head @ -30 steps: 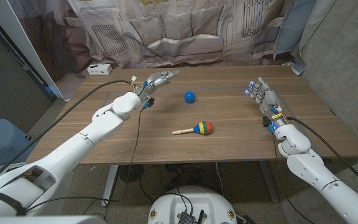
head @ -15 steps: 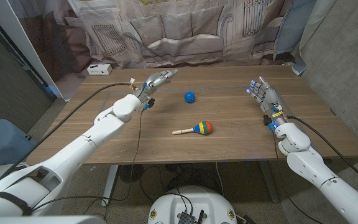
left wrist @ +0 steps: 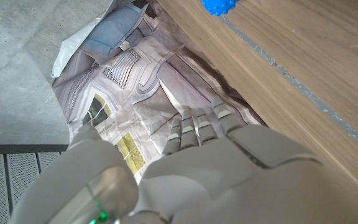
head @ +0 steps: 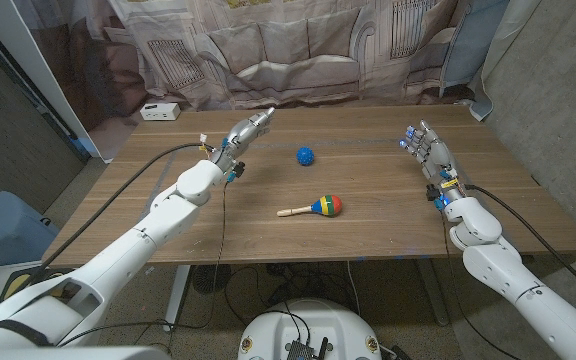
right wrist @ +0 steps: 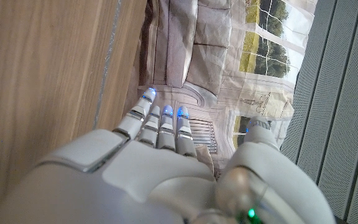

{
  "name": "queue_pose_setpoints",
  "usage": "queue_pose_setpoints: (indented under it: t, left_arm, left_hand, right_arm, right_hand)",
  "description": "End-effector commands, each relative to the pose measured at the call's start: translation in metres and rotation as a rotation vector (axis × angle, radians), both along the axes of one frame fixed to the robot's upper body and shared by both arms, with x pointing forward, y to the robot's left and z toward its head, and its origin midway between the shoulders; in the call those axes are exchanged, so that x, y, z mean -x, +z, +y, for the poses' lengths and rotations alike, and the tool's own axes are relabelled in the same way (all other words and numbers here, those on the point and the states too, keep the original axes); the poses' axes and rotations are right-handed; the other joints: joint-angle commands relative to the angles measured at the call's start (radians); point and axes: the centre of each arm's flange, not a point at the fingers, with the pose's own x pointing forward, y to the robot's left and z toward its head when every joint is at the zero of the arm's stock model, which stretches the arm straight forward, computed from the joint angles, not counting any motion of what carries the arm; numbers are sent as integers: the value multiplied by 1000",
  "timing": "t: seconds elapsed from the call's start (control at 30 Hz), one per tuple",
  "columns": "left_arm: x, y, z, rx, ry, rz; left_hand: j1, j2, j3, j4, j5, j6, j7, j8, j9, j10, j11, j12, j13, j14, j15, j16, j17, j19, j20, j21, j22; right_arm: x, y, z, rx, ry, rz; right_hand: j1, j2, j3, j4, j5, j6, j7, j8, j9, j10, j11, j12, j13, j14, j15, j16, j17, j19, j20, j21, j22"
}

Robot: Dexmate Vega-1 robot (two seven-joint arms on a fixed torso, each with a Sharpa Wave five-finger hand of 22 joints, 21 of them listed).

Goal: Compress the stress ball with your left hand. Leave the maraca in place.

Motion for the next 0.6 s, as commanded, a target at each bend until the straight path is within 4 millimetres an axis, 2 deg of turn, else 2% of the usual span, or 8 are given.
queue_pose_setpoints:
  t: [0.03, 0.23, 0.6]
  left_arm:
    - [8, -11, 18, 40, -22, 11]
    - [9, -21, 25, 109, -45, 3]
    - [5, -34, 32, 167, -107, 40]
  left_hand:
    - [-11, -1, -8, 5, 9, -6, -1, 1, 3, -6, 0, -4, -1, -5, -1, 0, 3, -12, 0, -5, 0]
    - [-24, -3, -17, 11, 13, 16, 2, 14, 2, 6, -4, 3, -3, 7, -5, 8, 2, -5, -10, 1, 0]
    - [-33, -5, -23, 13, 16, 40, 7, 23, 2, 28, -8, 12, -5, 30, -8, 17, 1, 7, -10, 8, 0]
  right_arm:
    - [9, -7, -3, 3, -13, -21]
    - [7, -9, 1, 9, 2, -25]
    - [6, -13, 7, -5, 0, -11]
  right_hand:
    - [3, -7, -6, -2, -1, -9, -5, 0, 3, 6, -1, -2, 2, 0, -4, 0, 2, 1, -7, 3, 4]
    - [1, -9, -8, -2, -1, -23, -4, -5, 3, -3, -1, -5, 2, -6, -7, -3, 2, 1, -15, 3, 3]
    - [1, -9, -8, -2, 0, -27, -1, -4, 3, -6, 0, -6, 2, -11, -8, -5, 2, 0, -20, 3, 3]
